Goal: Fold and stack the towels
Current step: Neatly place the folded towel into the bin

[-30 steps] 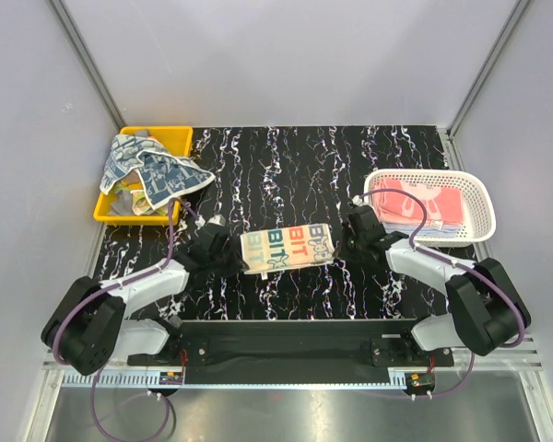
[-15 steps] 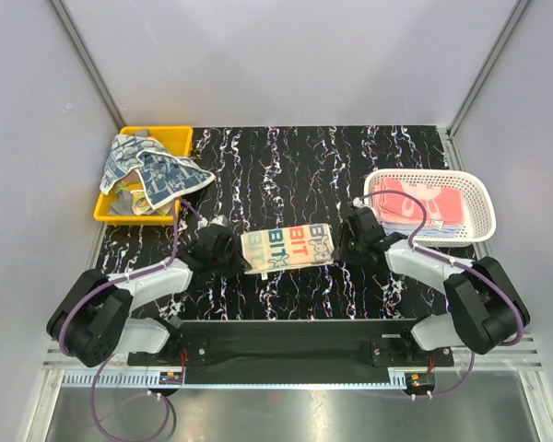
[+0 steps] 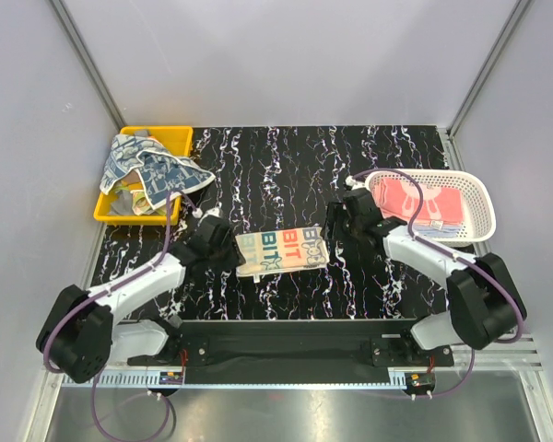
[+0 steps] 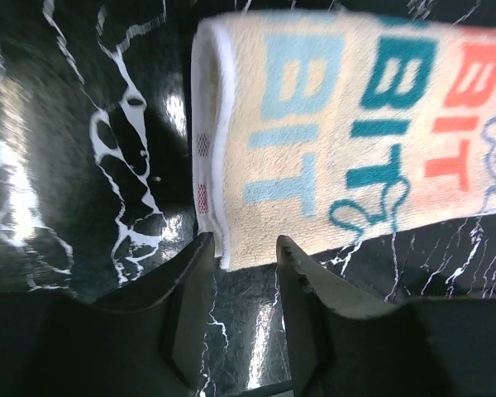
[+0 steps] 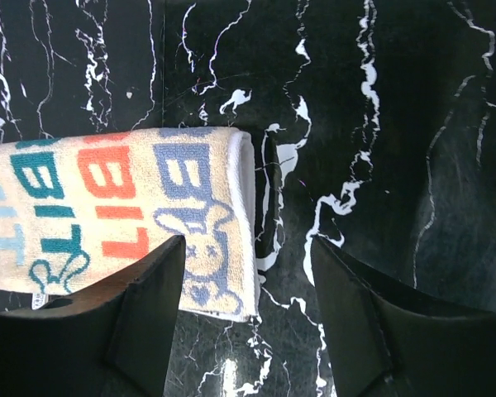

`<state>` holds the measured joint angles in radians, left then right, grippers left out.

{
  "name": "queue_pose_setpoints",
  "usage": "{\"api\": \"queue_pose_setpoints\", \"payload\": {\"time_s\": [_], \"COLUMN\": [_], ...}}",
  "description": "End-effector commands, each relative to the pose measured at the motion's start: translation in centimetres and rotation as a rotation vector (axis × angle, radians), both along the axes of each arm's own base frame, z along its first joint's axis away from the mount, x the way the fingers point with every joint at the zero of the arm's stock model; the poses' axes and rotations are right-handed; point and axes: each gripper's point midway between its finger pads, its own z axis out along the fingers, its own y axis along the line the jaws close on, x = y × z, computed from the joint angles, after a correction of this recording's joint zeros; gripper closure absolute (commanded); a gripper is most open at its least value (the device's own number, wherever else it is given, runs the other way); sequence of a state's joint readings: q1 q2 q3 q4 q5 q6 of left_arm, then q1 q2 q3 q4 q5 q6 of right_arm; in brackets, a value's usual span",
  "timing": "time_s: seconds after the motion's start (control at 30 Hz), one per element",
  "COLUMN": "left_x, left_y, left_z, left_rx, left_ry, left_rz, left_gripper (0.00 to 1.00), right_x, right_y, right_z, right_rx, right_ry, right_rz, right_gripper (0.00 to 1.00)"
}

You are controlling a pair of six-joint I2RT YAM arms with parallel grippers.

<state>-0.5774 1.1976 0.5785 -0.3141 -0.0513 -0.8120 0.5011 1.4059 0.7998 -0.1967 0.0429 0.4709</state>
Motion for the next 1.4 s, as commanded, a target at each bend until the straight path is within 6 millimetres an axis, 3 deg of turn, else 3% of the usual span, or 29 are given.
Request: {"api": "queue_pose_setpoints", "payload": {"time_s": [0.0,0.13,0.17,0.3,0.5,0.6,0.7,0.97,1.07,1.2,1.23,1.3,1.37], "left_x": [2.0,2.9,3.5,4.5,4.5,4.3,3.5,1.9,1.6,1.6,1.6,1.9,2.0], "left_y": [1.0,0.9,0.3,-3.1,-8.7,-10.3,-10.3,-9.2,-9.0,-9.0,-9.1,-9.3,-9.3], "left_z": [4.6,6.9,7.7,7.9,4.9,2.9,0.3,-3.2,-3.6,-3.4,-3.2,-2.2,-0.6], "left_rx": [0.066,0.085,0.059,-0.005,-0.047,-0.040,-0.017,0.002,0.000,-0.007,-0.010,-0.025,-0.040], "left_ry": [-0.117,-0.155,-0.177,-0.173,-0.119,-0.089,-0.042,0.011,0.015,0.008,0.005,-0.018,-0.045], "left_rz": [0.012,0.003,-0.008,-0.088,-0.195,-0.221,-0.216,-0.188,-0.185,-0.186,-0.188,-0.189,-0.190], "left_gripper": [0.58,0.58,0.58,0.62,0.65,0.66,0.67,0.68,0.68,0.69,0.69,0.69,0.69], "right_x": [1.6,1.8,1.8,1.8,1.4,0.9,0.1,-2.5,-3.3,-4.2,-4.1,-4.2,-4.1], "right_y": [1.7,2.6,2.7,2.8,3.3,3.8,4.0,4.5,5.0,5.2,4.8,4.3,3.0], "right_z": [0.9,-0.4,-0.7,-2.1,-3.5,-4.1,-4.9,-6.4,-6.7,-6.7,-6.7,-6.0,-5.7], "right_rx": [0.011,0.017,0.017,-0.003,0.018,0.037,0.040,0.027,0.030,-0.001,-0.019,-0.035,-0.098], "right_ry": [-0.049,-0.004,0.003,0.022,0.048,0.063,0.084,0.148,0.161,0.179,0.175,0.180,0.173], "right_rz": [0.077,0.118,0.124,0.142,0.164,0.181,0.176,0.155,0.156,0.162,0.149,0.134,0.106], "right_gripper": [0.31,0.32,0.32,0.33,0.33,0.34,0.35,0.41,0.47,0.69,0.82,0.97,1.00]}}
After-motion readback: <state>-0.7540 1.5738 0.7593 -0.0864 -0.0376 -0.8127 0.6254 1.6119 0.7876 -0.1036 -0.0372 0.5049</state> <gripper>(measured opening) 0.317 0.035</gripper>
